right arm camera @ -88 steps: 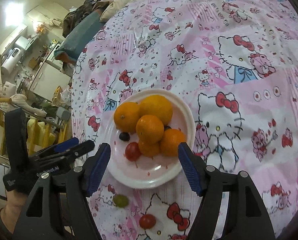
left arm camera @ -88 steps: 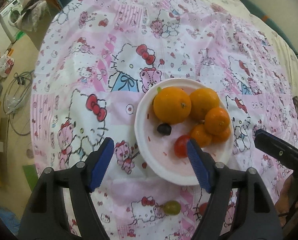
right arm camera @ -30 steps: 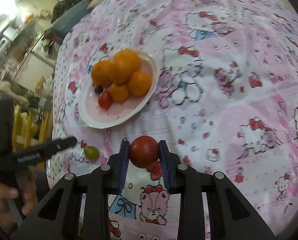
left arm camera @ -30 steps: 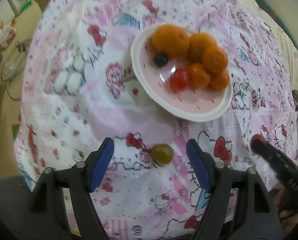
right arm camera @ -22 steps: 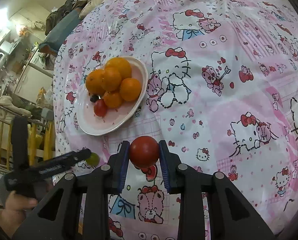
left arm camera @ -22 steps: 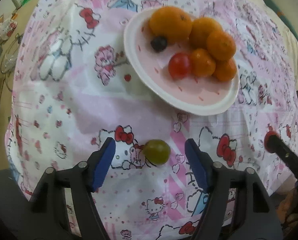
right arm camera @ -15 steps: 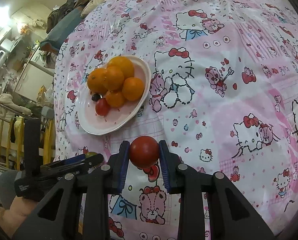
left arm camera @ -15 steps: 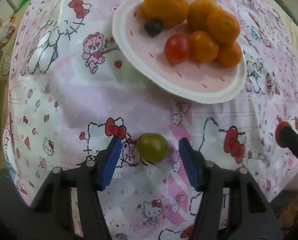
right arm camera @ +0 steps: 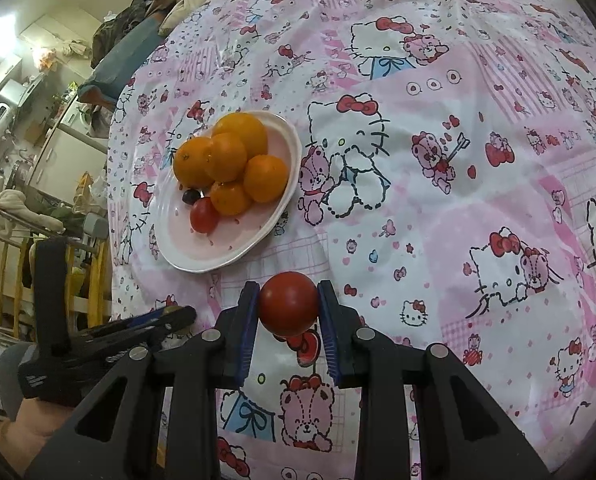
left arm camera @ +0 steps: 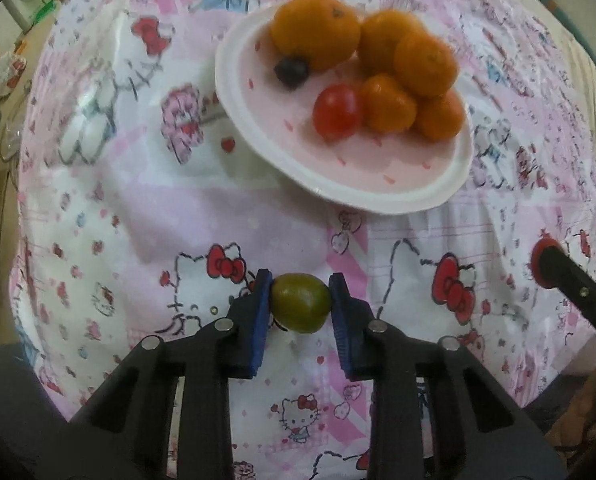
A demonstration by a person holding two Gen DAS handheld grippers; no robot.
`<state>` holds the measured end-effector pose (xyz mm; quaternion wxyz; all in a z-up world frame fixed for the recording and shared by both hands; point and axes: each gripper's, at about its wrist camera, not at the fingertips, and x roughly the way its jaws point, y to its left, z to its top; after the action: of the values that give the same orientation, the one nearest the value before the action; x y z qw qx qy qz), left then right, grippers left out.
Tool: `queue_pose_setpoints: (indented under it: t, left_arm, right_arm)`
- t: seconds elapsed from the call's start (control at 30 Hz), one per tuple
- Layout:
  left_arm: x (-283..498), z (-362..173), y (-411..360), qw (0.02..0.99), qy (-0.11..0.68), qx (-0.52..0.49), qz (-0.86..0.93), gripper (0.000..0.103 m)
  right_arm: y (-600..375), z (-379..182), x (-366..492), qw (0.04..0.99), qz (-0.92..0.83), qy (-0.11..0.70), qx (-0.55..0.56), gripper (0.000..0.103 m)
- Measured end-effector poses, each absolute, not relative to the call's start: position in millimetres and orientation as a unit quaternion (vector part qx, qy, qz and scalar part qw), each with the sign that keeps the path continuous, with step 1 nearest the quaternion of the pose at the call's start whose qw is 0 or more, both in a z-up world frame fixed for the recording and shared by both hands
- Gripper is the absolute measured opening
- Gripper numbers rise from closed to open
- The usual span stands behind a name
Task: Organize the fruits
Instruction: 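Grasp the green grape with the left tool while the right tool grasps the cherry tomato, then carry the green grape and cherry tomato onto the plate and open both tools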
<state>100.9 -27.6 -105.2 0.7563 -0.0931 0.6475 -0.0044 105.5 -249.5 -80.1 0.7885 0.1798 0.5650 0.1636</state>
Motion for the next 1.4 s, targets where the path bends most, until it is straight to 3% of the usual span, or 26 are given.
queue_pose_setpoints:
  t: [0.63, 1.4]
  left_arm:
    - [143.1, -32.6, 18.3, 0.813, 0.574, -0.096, 0.018, 0.025]
    - [188.0, -86.1, -1.4, 0.777, 0.62, -0.112, -0.021, 0.025]
  right_arm:
    - [-233.4, -61.7, 137.9, 0.788, 0.207, 0.539, 0.215, 0.031]
    - [-193.5, -115.6, 184.9, 0.729, 0.235, 0.595, 0.245, 0.034]
